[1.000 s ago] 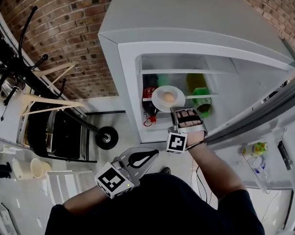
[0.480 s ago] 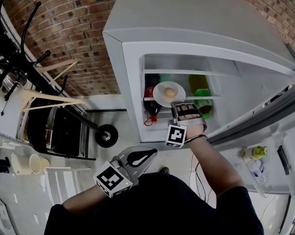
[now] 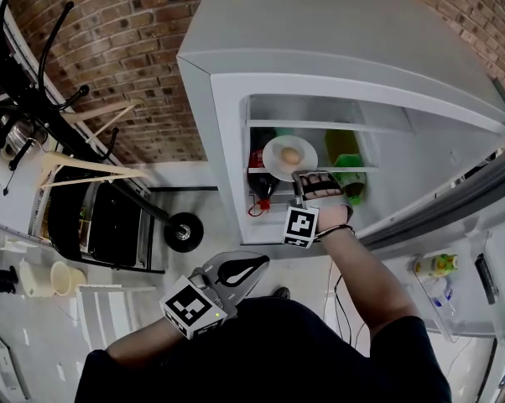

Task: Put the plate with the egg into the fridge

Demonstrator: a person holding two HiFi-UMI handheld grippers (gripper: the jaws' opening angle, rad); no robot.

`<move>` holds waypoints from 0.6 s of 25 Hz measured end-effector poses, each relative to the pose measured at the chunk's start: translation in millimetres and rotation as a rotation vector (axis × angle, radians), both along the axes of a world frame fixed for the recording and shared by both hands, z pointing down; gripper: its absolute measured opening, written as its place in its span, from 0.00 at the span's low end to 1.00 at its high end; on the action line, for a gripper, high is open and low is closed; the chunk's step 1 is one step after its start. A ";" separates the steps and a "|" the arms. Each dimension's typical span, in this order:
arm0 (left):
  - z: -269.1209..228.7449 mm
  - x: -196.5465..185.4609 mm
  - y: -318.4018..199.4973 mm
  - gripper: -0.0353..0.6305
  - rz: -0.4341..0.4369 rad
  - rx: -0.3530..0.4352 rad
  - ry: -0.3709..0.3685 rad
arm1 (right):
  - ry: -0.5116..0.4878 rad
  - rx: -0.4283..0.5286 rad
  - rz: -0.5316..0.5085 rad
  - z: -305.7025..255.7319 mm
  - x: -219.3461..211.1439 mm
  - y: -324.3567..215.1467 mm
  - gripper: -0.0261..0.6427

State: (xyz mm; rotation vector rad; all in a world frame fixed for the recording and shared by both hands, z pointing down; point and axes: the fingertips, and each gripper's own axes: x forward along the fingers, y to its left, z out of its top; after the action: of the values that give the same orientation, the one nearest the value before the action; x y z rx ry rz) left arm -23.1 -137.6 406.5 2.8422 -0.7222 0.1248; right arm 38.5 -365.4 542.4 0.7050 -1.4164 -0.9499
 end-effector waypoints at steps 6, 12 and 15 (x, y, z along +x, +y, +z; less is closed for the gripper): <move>0.8 0.4 0.2 0.05 -0.001 -0.007 -0.003 | 0.012 -0.031 0.004 6.8 2.0 -2.9 0.11; 3.0 -0.5 -0.3 0.05 -0.003 -0.013 -0.002 | 0.035 -0.052 0.014 8.8 2.2 -9.2 0.11; 5.2 -2.0 -0.7 0.05 -0.006 -0.015 -0.006 | 0.049 -0.058 0.019 9.9 1.9 -12.7 0.11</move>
State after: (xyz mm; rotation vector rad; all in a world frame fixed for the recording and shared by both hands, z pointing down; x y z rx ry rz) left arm -25.1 -138.2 411.6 2.8262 -0.7277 0.1367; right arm 40.4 -378.1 552.4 0.6462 -1.3864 -0.9020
